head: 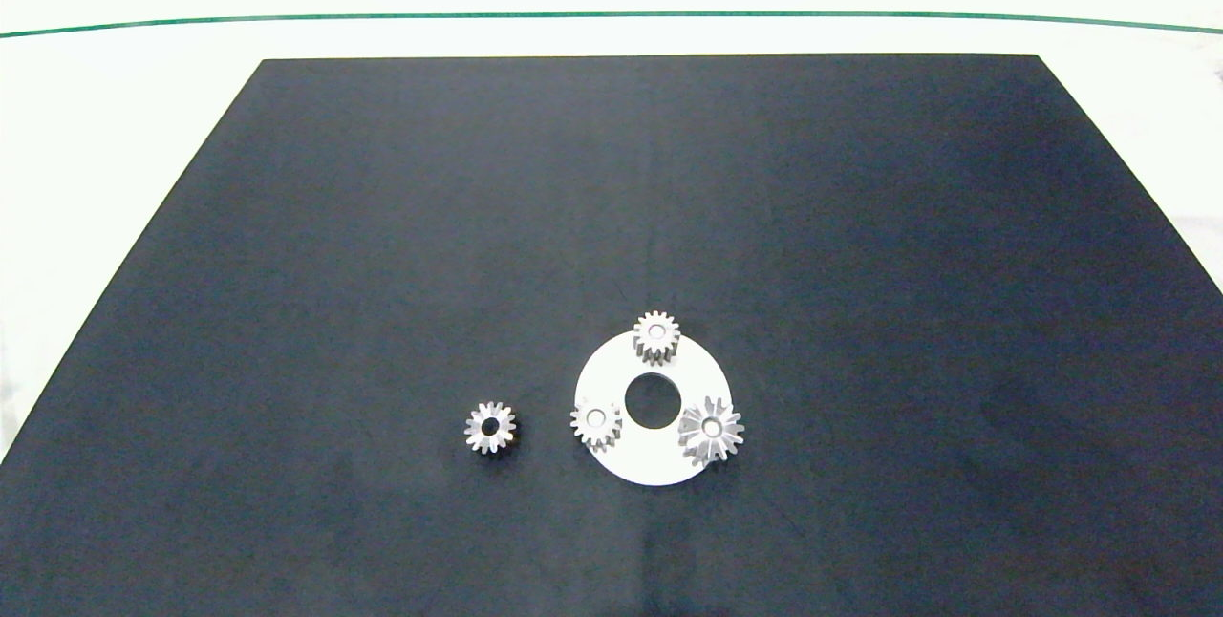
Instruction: Remove an incorrectly installed larger gear and replace it with the correct smaller gear
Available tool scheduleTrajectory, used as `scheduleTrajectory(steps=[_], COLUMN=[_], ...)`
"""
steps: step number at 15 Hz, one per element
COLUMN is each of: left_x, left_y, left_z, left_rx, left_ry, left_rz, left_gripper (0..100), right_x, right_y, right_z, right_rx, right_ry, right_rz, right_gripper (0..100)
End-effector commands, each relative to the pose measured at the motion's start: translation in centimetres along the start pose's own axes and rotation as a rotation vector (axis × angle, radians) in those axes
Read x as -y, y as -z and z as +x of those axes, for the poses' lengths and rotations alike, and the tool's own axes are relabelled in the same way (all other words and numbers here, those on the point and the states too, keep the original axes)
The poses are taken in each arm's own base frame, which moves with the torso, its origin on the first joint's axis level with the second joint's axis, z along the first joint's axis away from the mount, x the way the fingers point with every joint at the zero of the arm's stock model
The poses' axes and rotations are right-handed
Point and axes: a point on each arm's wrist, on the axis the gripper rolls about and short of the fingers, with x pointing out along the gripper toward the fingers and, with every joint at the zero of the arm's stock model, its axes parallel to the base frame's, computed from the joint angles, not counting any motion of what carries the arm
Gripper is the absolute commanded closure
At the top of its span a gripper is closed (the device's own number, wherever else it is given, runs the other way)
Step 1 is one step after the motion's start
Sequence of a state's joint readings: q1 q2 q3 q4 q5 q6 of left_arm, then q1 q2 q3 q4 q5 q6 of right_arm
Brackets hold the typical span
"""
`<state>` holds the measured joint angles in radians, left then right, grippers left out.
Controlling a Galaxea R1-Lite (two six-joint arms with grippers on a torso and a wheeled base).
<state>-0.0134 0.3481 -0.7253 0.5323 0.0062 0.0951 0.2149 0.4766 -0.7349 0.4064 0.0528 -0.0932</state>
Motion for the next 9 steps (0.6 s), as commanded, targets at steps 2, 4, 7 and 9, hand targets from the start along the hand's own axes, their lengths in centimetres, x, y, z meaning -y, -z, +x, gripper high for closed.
scheduleTrajectory(steps=[2,4,7,9], left_x=[-0.2,-0.2,-0.2,-0.2], left_y=[-1.5,-1.9,-2.1,-2.5], left_z=[2.3,3.1,4.0,4.7], left_rx=[-0.094,-0.124,-0.154,-0.148], left_ry=[0.031,0.051,0.063,0.062], left_rz=[0.025,0.029,0.023,0.017], left_gripper=[0,0,0,0], right_x=[0.2,-0.1,-0.9,-1.7], right_y=[-2.9,-3.4,-3.8,-3.9], right_z=[4.6,6.6,9.2,11.0], right_rx=[-0.132,-0.186,-0.274,-0.329], right_ry=[-0.101,-0.152,-0.238,-0.289], right_rz=[-0.044,-0.078,-0.116,-0.138], right_gripper=[0,0,0,0])
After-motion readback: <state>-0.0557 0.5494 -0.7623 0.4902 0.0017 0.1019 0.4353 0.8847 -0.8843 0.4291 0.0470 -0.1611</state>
